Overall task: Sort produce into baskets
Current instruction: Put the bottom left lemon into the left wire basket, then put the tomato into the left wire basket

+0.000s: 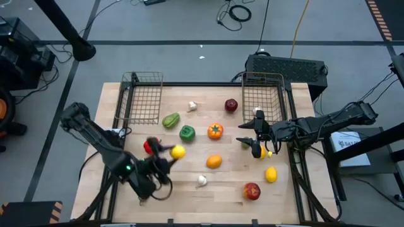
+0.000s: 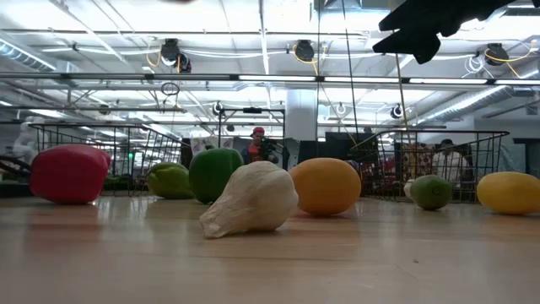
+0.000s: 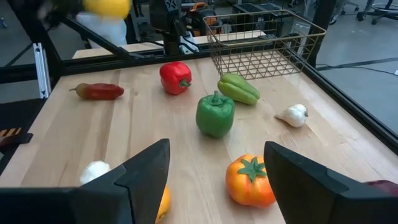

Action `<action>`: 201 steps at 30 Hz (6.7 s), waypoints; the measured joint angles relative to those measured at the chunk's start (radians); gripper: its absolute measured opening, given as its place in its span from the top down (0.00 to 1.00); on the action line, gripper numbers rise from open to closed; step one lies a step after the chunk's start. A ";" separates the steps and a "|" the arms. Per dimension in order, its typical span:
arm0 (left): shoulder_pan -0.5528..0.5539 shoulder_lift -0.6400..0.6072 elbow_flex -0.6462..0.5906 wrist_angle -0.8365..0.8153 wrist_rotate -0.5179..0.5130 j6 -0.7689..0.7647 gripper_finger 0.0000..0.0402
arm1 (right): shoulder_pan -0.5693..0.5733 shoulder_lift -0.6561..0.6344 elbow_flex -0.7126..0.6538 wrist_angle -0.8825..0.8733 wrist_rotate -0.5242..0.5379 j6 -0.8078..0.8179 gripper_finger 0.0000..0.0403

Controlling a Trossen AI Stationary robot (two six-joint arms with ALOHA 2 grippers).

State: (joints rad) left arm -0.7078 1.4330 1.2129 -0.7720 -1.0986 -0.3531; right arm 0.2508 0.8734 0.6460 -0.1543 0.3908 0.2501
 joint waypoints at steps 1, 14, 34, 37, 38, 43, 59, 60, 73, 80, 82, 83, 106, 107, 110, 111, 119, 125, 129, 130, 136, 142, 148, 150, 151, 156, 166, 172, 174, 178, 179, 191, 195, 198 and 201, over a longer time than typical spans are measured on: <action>0.005 -0.025 -0.003 0.001 -0.057 -0.004 0.42 | 0.000 0.000 0.000 -0.003 0.000 0.000 0.38; 0.038 -0.141 -0.012 0.036 -0.239 0.275 0.42 | 0.000 0.001 0.000 -0.048 0.000 0.019 0.38; 0.055 -0.086 -0.012 0.492 0.140 0.149 0.42 | 0.000 0.010 0.000 -0.055 0.000 0.053 0.38; 0.087 -0.089 -0.012 0.404 -0.145 0.228 0.42 | 0.000 0.022 0.000 -0.055 0.000 0.053 0.38; 0.104 -0.089 -0.012 0.351 -0.263 0.230 0.42 | 0.000 0.027 0.000 -0.055 0.000 0.053 0.38; 0.291 -0.097 -0.011 0.000 -0.428 0.055 0.42 | 0.000 0.049 0.000 -0.057 0.000 0.052 0.38; 1.068 -0.089 -0.056 -0.299 0.233 0.002 0.42 | -0.002 0.074 0.000 -0.068 0.000 0.042 0.38; 1.100 -0.089 -0.057 -0.266 0.294 0.040 0.42 | -0.002 0.074 0.000 -0.068 0.000 0.042 0.38; 1.451 -0.090 -0.056 -0.066 0.729 0.295 0.42 | -0.002 0.074 0.000 -0.068 0.000 0.037 0.38; 1.502 -0.056 -0.056 -0.022 0.732 0.311 0.42 | -0.002 0.074 0.000 -0.068 0.000 0.038 0.38; 1.502 -0.031 -0.056 -0.020 0.733 0.311 0.42 | -0.002 0.074 0.000 -0.068 0.000 0.044 0.38; 1.502 -0.017 -0.056 -0.021 0.733 0.311 0.42 | -0.002 0.074 0.000 -0.068 0.000 0.046 0.38; 1.492 0.042 -0.056 0.011 0.731 0.311 0.20 | -0.002 0.074 0.000 -0.129 0.000 0.098 0.38; 1.488 0.022 -0.056 0.012 0.731 0.310 0.20 | -0.002 0.074 0.000 -0.129 0.000 0.098 0.38; 1.450 -0.074 -0.056 0.017 0.747 0.307 0.20 | -0.002 0.074 0.000 -0.129 0.000 0.098 0.38; 1.430 -0.115 -0.056 0.025 0.763 0.298 0.20 | -0.002 0.074 0.000 -0.129 0.000 0.098 0.38; 1.137 -0.407 -0.071 0.023 0.910 0.159 0.20 | -0.002 0.074 0.000 -0.128 0.003 0.098 0.38; 0.805 -0.489 -0.197 0.103 0.912 0.011 0.21 | -0.002 0.090 0.000 -0.124 0.056 0.113 0.38; 0.578 -0.476 -0.323 0.304 0.862 -0.030 0.22 | -0.003 0.122 0.000 -0.093 0.063 0.088 0.38; 0.533 -0.464 -0.351 0.369 0.859 -0.024 0.22 | -0.003 0.129 0.000 -0.084 0.062 0.083 0.38; 0.324 -0.375 -0.424 0.505 0.724 -0.034 0.22 | -0.003 0.178 -0.001 0.001 0.059 0.039 0.38; 0.192 -0.283 -0.426 0.500 0.585 -0.060 0.22 | -0.023 0.219 -0.001 0.131 0.055 -0.058 0.38; 0.161 -0.224 -0.426 0.492 0.571 -0.107 0.22 | -0.054 0.259 -0.001 0.241 0.010 -0.144 0.38; 0.162 -0.204 -0.426 0.491 0.571 -0.113 0.22 | -0.061 0.287 -0.001 0.259 -0.088 -0.173 0.38; 0.162 -0.194 -0.426 0.491 0.570 -0.113 0.22 | -0.060 0.304 -0.001 0.259 -0.136 -0.184 0.38; 0.162 -0.157 -0.426 0.490 0.572 -0.137 0.22 | -0.062 0.426 0.053 0.270 -0.226 -0.222 0.37; 0.138 -0.145 -0.426 0.385 0.593 -0.313 0.22 | -0.064 0.709 0.427 -0.052 -0.129 -0.269 0.27; 0.081 -0.145 -0.426 0.374 0.567 -0.366 0.22 | -0.117 0.830 0.537 -0.190 0.046 -0.330 0.26; 0.065 -0.145 -0.426 0.372 0.552 -0.375 0.22 | -0.142 0.849 0.539 -0.201 0.083 -0.354 0.26; 0.041 -0.145 -0.426 0.372 0.535 -0.376 0.22 | -0.181 0.861 0.541 -0.283 0.079 -0.431 0.28; 0.036 -0.145 -0.426 0.372 0.533 -0.376 0.22 | -0.186 0.861 0.541 -0.310 0.078 -0.457 0.29; 0.005 -0.145 -0.426 0.371 0.509 -0.402 0.22 | -0.181 0.896 0.507 -0.422 0.083 -0.503 0.48; 0.005 -0.145 -0.426 0.375 0.491 -0.405 0.22 | -0.169 0.934 0.474 -0.372 0.144 -0.436 0.53; 0.005 -0.145 -0.426 0.375 0.487 -0.405 0.22 | -0.150 0.959 0.472 -0.383 0.221 -0.425 0.58; 0.005 -0.145 -0.426 0.375 0.487 -0.402 0.22 | -0.135 0.958 0.472 -0.381 0.242 -0.453 0.61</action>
State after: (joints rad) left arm -0.7025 1.2881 0.7872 -0.3973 -0.6121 -0.7553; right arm 0.1157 1.8309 1.1175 -0.5355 0.6324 -0.2029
